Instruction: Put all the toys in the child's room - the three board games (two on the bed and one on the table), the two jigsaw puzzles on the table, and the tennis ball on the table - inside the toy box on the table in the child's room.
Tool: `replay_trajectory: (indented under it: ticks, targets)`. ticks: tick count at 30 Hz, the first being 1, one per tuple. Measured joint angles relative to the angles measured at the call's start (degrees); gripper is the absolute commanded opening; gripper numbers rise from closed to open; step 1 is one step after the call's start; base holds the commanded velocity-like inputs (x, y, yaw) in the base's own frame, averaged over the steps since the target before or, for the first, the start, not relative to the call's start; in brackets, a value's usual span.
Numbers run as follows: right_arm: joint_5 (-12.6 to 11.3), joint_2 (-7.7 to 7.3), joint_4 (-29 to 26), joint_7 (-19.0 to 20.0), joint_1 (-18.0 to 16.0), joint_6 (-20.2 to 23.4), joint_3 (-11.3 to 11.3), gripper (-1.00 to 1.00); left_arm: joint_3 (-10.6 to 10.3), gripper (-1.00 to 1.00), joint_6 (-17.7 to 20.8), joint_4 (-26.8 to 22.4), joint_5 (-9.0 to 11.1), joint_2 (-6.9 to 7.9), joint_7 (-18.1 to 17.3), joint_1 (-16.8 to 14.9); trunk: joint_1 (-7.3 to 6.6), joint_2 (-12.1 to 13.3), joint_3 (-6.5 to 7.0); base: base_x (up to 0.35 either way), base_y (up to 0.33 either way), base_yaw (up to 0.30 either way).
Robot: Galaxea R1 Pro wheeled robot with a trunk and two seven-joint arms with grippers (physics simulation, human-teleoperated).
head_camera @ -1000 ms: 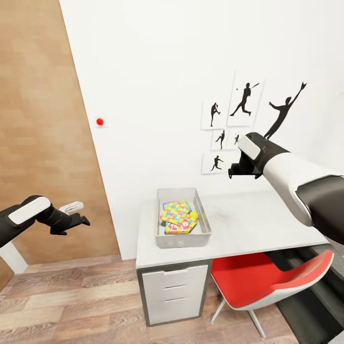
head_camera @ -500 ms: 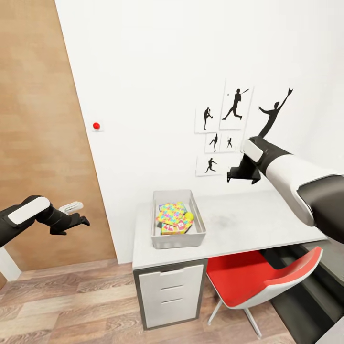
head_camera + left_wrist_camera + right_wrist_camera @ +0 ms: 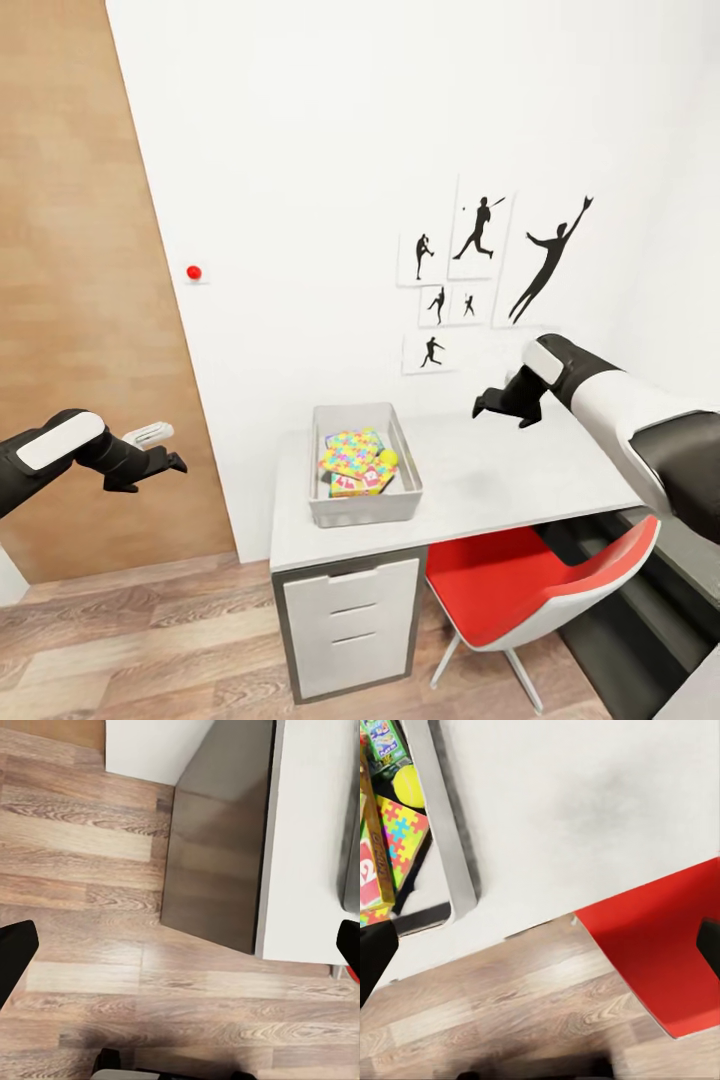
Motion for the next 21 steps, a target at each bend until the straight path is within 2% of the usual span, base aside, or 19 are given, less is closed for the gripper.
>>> replay_trajectory:
  ticks: [3, 9, 13, 15, 17, 21]
  targets:
    - [0.06, -1.89, -0.19, 2.90, 1.45, 0.00, -0.03, 1.00, 0.03, 1.00, -0.02, 0.00, 0.00, 0.02, -0.01, -0.02, 0.01, -0.02, 0.25, 0.000, 0.000, -0.077]
    - [-0.29, -2.99, -0.31, 8.49, 3.32, 0.01, -0.25, 1.00, -0.08, 1.00, -0.09, 0.06, 0.00, 0.03, -0.01, -0.04, 0.01, -0.04, 0.78, 0.000, 0.000, -0.077]
    - [-0.80, -4.96, -1.34, 12.58, 5.17, 0.04, -0.12, 1.00, -0.10, 1.00, -0.08, 0.08, 0.00, 0.03, -0.06, -0.02, 0.01, -0.04, 1.15, 0.000, 0.000, -0.077]
    - [-0.89, -6.52, -3.86, 15.67, 7.14, 0.06, 0.13, 1.00, -0.14, 1.00, -0.11, 0.08, 0.00, 0.03, -0.06, -0.03, 0.01, -0.04, 1.34, 0.000, 0.000, -0.077]
    - [-0.96, -7.28, -5.74, 17.38, 8.50, 0.08, 0.45, 1.00, -0.16, 1.00, -0.12, 0.08, 0.00, 0.03, -0.03, -0.03, 0.01, -0.04, 1.53, 0.000, 0.000, -0.077]
    - [-1.12, -10.34, -15.06, 23.52, 13.57, 0.16, 3.17, 1.00, -0.19, 1.00, -0.14, 0.08, 0.00, 0.03, -0.04, -0.04, 0.01, -0.04, 1.90, 0.000, 0.000, -0.074]
